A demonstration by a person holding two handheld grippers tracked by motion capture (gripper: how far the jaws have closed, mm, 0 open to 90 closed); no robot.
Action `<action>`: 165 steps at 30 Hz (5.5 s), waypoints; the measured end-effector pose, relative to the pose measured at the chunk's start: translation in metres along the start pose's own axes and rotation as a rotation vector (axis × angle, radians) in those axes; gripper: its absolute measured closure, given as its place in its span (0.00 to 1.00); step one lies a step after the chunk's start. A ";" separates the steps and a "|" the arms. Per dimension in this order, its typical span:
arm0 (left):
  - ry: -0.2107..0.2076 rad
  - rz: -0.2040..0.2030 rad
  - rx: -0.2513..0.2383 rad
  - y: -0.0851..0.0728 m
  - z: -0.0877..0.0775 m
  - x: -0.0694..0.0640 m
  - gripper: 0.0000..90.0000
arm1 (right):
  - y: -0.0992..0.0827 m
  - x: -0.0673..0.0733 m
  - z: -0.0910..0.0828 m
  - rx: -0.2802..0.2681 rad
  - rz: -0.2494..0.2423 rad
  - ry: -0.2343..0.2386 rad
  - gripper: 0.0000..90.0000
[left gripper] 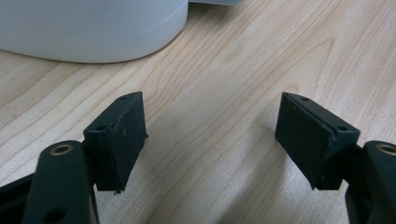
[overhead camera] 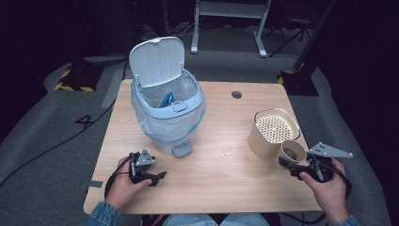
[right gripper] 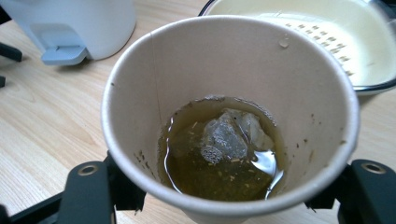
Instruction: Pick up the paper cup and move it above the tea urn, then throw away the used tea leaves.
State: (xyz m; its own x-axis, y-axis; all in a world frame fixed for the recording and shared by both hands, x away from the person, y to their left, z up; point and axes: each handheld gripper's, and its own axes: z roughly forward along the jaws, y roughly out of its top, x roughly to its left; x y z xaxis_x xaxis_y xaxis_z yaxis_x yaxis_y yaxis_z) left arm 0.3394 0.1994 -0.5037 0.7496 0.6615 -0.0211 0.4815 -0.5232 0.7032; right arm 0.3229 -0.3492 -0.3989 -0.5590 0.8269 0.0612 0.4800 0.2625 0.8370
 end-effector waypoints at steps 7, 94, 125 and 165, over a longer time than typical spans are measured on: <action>0.004 0.003 -0.001 0.000 0.000 0.000 0.28 | 0.011 -0.011 -0.014 -0.008 0.020 -0.010 0.36; 0.005 -0.002 0.000 0.000 0.000 -0.001 0.28 | 0.100 -0.056 0.045 0.270 -0.838 -0.457 0.38; 0.005 -0.004 0.001 -0.001 -0.001 -0.001 0.28 | 0.091 -0.018 0.080 0.625 -1.757 -0.900 0.38; 0.004 -0.006 0.000 -0.001 -0.001 -0.001 0.28 | 0.121 -0.055 0.037 0.214 -0.686 -0.422 0.35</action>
State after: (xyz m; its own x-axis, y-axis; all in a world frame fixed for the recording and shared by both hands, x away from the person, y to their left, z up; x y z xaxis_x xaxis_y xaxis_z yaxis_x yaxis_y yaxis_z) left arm 0.3379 0.1997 -0.5038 0.7449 0.6668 -0.0222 0.4859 -0.5194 0.7029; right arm 0.4367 -0.3448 -0.3214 -0.4943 0.5548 -0.6692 0.2674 0.8296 0.4902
